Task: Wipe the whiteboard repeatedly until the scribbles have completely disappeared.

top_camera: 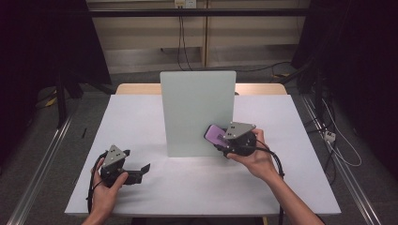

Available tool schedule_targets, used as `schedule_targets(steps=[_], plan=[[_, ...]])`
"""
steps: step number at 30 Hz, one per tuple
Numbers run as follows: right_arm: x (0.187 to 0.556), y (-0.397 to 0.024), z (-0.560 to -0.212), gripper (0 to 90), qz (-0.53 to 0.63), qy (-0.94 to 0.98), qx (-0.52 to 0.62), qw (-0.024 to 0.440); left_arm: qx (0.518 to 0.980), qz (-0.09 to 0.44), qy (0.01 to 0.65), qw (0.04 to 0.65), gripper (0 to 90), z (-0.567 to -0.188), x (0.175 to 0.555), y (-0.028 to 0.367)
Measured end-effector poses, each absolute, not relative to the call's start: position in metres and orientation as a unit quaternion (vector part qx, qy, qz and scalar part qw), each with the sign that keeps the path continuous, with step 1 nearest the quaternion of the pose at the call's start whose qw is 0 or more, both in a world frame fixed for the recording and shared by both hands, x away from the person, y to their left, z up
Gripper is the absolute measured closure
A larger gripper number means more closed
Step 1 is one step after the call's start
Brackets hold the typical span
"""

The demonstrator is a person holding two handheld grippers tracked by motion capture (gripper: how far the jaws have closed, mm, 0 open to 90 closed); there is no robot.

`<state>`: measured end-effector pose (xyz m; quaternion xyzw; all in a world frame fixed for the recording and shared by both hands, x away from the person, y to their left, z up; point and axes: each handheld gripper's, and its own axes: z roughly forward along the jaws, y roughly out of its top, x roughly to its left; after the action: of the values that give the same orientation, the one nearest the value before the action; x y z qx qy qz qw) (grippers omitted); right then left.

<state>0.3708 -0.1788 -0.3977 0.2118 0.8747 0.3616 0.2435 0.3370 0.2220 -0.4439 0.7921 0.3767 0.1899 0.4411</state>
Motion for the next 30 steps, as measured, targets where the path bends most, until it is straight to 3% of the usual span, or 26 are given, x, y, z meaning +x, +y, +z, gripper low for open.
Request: schedule_targets(steps=[18, 22, 30], plan=[[0.367, -0.151, -0.428, 42.0, 0.331, 0.906, 0.187, 0.189, 0.791, 0.189, 0.376, 0.443, 4.9, -0.444, 0.337, 0.221], [0.370, -0.148, -0.426, 41.9, 0.333, 0.907, 0.185, 0.180, 0.791, 0.188, 0.377, 0.443, 5.0, -0.445, 0.338, 0.221], [0.380, -0.154, -0.391, 42.0, 0.371, 0.880, 0.203, 0.216, 0.791, 0.188, 0.378, 0.443, 5.0, -0.444, 0.337, 0.223]])
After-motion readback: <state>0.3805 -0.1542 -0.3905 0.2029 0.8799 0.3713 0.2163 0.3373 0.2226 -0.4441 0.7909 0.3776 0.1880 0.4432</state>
